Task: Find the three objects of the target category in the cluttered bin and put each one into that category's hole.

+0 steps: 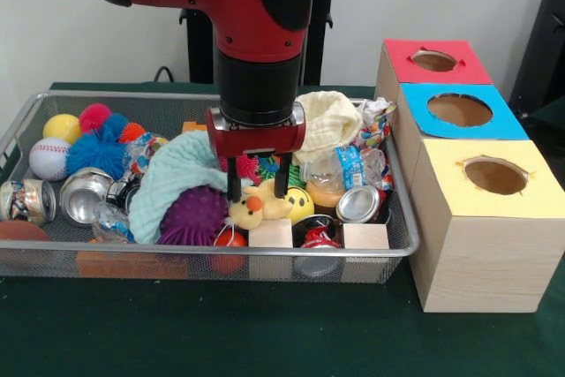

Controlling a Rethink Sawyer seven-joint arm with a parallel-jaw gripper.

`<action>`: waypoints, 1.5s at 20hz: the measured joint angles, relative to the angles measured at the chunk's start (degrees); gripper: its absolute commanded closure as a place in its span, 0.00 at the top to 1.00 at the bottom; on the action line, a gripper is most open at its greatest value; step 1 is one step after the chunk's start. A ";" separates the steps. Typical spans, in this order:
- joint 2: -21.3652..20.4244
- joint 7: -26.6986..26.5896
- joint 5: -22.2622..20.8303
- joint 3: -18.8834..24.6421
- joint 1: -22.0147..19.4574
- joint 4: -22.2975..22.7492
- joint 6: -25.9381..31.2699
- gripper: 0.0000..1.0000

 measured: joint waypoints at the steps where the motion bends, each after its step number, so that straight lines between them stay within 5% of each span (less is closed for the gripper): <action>1: 0.06 0.00 0.06 0.00 0.01 -0.01 0.01 1.00; 19: 0.79 0.00 0.42 0.01 0.42 -1.16 -0.02 1.00; 20: 0.82 0.00 0.39 -0.01 0.41 -1.19 -0.14 0.00; 30: 0.82 0.00 0.40 0.01 0.42 -1.33 -2.51 0.00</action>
